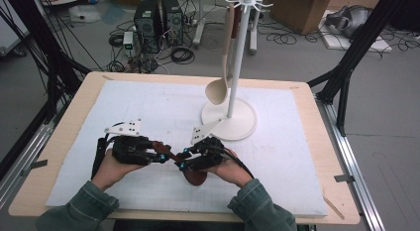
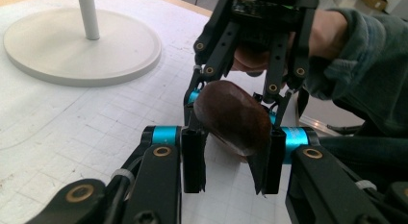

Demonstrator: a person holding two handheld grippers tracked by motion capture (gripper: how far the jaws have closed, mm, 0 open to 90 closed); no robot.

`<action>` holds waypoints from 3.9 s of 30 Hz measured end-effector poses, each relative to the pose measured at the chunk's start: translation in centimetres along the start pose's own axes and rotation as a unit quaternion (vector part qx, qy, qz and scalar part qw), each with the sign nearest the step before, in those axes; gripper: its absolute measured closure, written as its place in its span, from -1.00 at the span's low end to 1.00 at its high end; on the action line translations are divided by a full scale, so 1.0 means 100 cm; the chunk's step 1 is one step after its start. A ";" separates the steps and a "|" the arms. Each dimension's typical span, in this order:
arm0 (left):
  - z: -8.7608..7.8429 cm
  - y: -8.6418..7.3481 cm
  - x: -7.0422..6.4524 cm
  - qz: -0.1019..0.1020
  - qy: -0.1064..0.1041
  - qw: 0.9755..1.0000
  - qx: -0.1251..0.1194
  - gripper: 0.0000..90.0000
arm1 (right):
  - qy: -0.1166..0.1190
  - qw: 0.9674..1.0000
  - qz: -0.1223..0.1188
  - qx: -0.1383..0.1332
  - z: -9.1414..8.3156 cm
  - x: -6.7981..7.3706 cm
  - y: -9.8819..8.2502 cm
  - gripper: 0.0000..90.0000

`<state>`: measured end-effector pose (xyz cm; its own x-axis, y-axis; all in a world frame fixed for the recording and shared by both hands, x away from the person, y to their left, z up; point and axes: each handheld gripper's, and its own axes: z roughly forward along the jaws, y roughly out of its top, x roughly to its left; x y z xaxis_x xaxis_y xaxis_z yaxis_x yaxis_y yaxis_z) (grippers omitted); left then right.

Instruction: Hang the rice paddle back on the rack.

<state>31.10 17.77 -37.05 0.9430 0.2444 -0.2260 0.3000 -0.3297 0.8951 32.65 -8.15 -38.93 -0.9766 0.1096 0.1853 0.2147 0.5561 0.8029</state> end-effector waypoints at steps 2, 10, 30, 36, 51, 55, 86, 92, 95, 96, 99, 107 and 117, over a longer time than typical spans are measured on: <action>0.000 0.001 0.000 0.002 0.000 1.000 0.001 0.55 | 0.009 1.000 -0.001 -0.004 0.000 -0.002 0.000 0.49; 0.000 0.001 0.002 -0.012 0.018 1.000 -0.006 0.49 | -0.037 0.999 -0.010 -0.010 0.001 0.005 0.004 0.59; -0.003 0.003 0.000 0.002 -0.019 1.000 -0.015 0.59 | 0.007 1.000 -0.011 -0.013 0.001 0.005 0.006 0.59; -0.007 0.003 0.002 -0.002 0.007 1.000 -0.018 0.33 | -0.018 1.000 -0.008 -0.023 -0.003 0.008 0.005 0.62; -0.022 -0.002 0.003 0.009 0.065 0.998 -0.020 0.06 | -0.085 0.991 0.052 -0.090 -0.037 0.000 -0.007 0.64; -0.024 -0.004 0.004 0.006 0.071 0.997 -0.020 0.03 | -0.108 0.987 0.065 -0.102 -0.044 -0.002 -0.008 0.65; -0.034 -0.022 0.007 0.005 0.120 0.993 -0.013 -0.25 | -0.195 0.966 0.119 -0.121 -0.063 -0.011 -0.016 0.68; -0.038 -0.027 0.008 0.005 0.139 0.990 -0.012 -0.34 | -0.198 0.965 0.115 -0.129 -0.075 -0.011 -0.011 0.68; -0.039 -0.029 0.010 0.004 0.146 0.989 -0.011 -0.40 | -0.199 0.965 0.111 -0.133 -0.082 -0.012 -0.008 0.68; -0.039 -0.030 0.010 0.001 0.149 0.989 -0.013 -0.42 | -0.199 0.964 0.113 -0.133 -0.083 -0.012 -0.008 0.68; -0.040 -0.032 0.010 0.002 0.160 0.987 -0.012 -0.48 | -0.200 0.964 0.112 -0.137 -0.091 -0.013 -0.006 0.68; -0.040 -0.036 0.013 0.000 0.181 0.983 -0.007 -0.62 | -0.205 0.962 0.109 -0.145 -0.112 -0.014 0.003 0.68; -0.040 -0.039 0.016 -0.003 0.193 0.981 -0.004 -0.68 | -0.213 0.959 0.104 -0.154 -0.137 -0.014 0.014 0.69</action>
<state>30.87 23.07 -39.34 0.8151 0.5749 -0.0708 0.3033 -0.3195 0.8978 34.52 -18.81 -30.28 -0.8150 0.5555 0.1647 0.3364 0.2221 0.9152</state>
